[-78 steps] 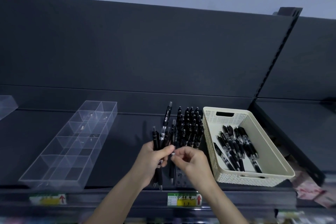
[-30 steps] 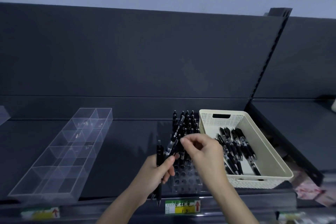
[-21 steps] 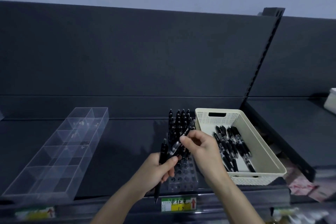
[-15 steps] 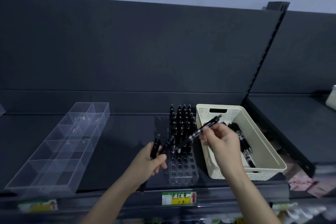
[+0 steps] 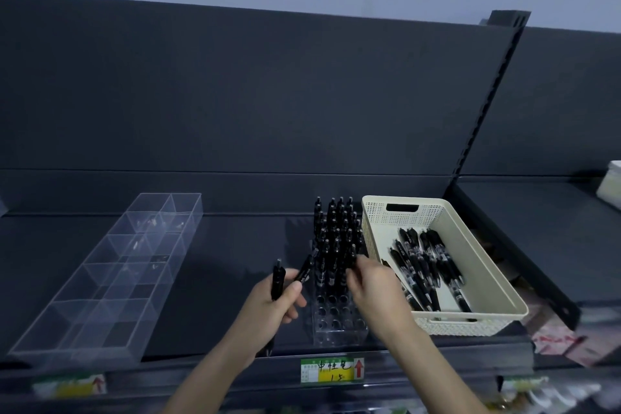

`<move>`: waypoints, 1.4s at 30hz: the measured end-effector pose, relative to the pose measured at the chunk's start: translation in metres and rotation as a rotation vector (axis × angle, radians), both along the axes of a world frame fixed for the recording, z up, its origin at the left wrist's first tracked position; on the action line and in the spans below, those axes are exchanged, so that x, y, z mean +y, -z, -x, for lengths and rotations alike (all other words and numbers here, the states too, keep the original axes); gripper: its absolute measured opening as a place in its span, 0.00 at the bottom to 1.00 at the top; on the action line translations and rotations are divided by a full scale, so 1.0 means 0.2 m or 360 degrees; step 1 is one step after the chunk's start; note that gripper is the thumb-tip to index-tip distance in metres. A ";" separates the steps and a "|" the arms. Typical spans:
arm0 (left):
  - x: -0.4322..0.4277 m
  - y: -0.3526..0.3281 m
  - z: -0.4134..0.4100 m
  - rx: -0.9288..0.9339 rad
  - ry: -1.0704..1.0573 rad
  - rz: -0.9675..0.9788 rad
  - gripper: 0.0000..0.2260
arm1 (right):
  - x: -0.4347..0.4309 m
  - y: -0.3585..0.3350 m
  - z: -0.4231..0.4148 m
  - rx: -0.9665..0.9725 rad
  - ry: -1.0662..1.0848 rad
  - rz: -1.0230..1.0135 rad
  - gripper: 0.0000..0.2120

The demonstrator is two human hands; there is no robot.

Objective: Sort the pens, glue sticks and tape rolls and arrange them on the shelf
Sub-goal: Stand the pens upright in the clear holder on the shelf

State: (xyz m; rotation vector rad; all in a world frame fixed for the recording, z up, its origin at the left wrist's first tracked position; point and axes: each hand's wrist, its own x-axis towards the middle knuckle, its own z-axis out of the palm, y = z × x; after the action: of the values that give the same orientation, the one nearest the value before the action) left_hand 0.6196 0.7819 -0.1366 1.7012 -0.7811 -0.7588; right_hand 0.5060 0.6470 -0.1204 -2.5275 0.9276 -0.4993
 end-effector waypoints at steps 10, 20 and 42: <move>0.00 -0.01 0.01 -0.0109 -0.0015 0.0056 0.08 | -0.02 -0.04 -0.04 0.0182 -0.0018 -0.0006 0.07; -0.03 -0.02 0.03 0.0002 -0.0034 0.0168 0.09 | 0.00 -0.06 0.05 -0.0099 0.0078 -0.0046 0.14; -0.04 -0.04 0.06 0.0233 -0.0145 -0.0013 0.12 | -0.10 -0.09 0.09 -0.0324 0.0235 -0.0065 0.18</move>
State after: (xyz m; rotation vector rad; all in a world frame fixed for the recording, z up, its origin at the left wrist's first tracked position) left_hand 0.6077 0.7734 -0.1293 1.6566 -0.5967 -0.8141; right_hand 0.4876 0.6262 -0.1020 -2.3301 1.0389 -0.7589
